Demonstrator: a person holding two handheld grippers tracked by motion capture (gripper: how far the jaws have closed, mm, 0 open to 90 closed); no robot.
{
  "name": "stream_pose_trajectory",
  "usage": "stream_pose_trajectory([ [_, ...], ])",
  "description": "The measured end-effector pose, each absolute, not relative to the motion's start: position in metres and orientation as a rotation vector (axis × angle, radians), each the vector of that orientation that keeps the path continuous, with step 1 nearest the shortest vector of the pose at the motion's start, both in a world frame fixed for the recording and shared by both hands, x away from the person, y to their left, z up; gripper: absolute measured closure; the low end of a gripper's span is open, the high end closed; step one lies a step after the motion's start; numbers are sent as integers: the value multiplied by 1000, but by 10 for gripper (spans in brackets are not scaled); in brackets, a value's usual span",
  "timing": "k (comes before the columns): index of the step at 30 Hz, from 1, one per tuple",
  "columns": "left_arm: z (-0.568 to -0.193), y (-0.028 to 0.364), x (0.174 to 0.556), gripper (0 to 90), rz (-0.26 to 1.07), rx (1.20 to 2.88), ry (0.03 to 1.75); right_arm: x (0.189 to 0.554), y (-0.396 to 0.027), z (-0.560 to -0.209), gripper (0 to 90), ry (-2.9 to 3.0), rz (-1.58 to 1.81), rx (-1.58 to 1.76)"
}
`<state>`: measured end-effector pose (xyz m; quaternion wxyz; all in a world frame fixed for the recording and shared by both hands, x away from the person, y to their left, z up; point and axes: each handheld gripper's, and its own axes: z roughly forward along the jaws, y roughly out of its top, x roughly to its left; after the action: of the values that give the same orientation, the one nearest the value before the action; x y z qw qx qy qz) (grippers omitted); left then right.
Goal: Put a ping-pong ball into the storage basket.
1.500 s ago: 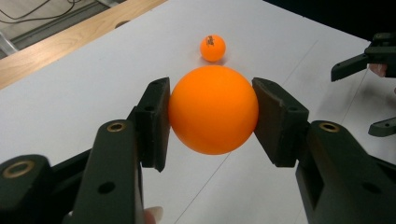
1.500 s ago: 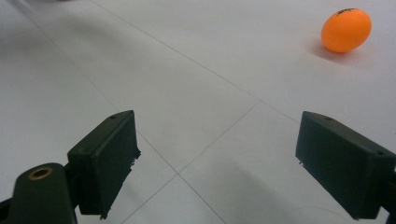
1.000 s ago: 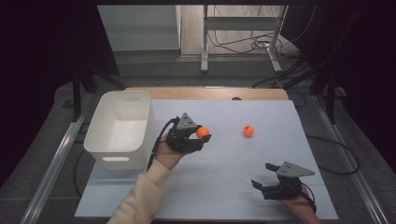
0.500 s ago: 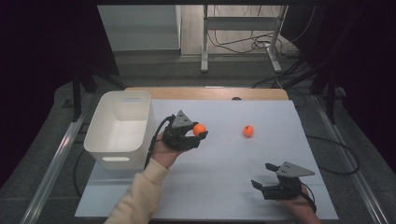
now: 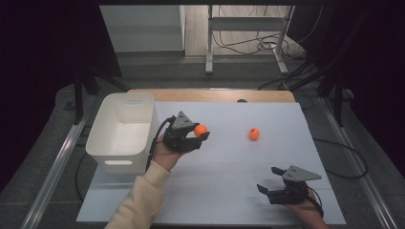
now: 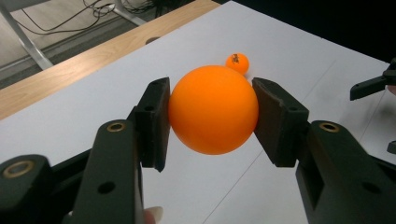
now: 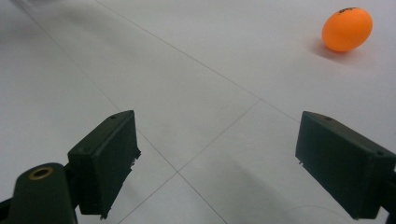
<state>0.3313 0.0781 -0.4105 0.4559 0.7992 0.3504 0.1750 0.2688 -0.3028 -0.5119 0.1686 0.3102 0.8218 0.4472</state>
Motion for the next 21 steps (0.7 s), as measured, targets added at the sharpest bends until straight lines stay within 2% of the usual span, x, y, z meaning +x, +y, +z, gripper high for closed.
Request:
stream_pose_trajectory([
  [21,-411,89,330,496,443,1957,885,269,-302,-512,135,2335,1276,879],
])
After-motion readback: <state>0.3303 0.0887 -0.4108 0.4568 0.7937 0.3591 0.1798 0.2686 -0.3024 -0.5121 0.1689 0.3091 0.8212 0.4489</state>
